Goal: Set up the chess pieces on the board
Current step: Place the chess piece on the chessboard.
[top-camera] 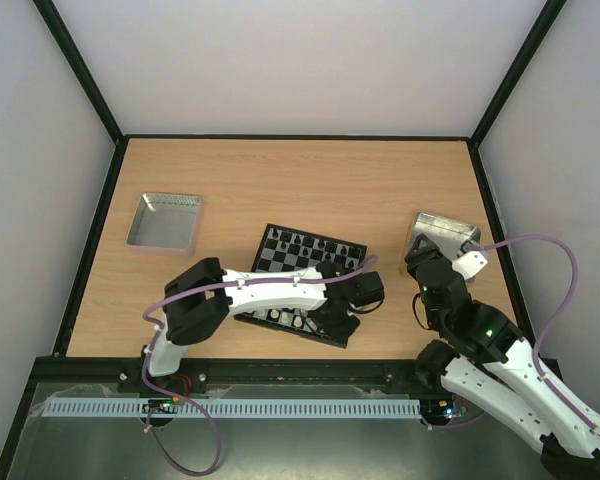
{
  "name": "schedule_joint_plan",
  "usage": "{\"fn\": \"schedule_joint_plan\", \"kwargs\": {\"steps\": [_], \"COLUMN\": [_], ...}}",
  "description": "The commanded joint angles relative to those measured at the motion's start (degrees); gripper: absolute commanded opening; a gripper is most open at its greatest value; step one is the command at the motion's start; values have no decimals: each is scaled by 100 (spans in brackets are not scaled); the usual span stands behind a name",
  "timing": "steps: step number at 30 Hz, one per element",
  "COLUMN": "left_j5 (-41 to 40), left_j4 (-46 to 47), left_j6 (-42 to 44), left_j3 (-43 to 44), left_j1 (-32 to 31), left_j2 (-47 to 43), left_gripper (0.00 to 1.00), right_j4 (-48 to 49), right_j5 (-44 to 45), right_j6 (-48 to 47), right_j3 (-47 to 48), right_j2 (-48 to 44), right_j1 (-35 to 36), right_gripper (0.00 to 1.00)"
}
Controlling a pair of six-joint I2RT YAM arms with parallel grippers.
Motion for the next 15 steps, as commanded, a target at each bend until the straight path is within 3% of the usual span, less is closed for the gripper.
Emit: {"fn": "schedule_joint_plan", "kwargs": {"steps": [1, 15], "left_j5": [-147, -208], "left_j4": [-275, -366], "left_j6": [69, 33], "left_j3": [329, 432], "left_j1": [-25, 2], "left_j2": [226, 345], "left_gripper": [14, 23], "right_j4": [-186, -106], "right_j5": [205, 109], "right_j6": [113, 152], "right_j3": [-75, -166], "right_j2": [-57, -74], "right_j1": [2, -4], "right_gripper": [62, 62]}}
